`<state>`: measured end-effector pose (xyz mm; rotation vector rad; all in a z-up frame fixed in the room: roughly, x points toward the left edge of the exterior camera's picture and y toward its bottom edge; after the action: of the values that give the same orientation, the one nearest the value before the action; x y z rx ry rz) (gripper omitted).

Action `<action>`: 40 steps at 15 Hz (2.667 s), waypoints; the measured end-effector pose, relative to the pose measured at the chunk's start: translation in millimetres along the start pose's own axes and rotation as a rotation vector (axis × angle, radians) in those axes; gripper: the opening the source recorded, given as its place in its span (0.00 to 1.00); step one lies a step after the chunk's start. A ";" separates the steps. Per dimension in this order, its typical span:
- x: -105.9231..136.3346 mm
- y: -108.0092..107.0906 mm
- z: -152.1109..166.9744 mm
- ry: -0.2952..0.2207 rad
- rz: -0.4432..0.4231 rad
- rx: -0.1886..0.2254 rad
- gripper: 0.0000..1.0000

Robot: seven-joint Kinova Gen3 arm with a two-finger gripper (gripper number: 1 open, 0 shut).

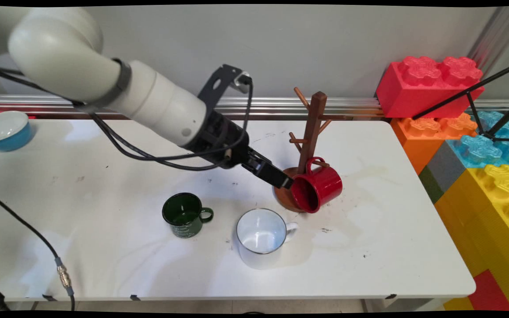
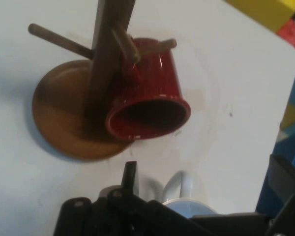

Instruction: Pick up the red mug from the rack

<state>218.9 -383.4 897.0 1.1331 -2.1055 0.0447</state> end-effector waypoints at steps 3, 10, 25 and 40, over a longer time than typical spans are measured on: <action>-5.8 3.5 15.3 0.034 -0.048 0.010 1.00; -19.0 11.0 47.4 0.084 -0.160 0.037 1.00; -35.7 22.7 88.2 0.151 -0.298 0.000 1.00; -34.5 21.1 140.1 0.181 -0.371 -0.044 1.00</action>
<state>133.2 -395.3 779.6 1.4196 -1.7052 -0.0714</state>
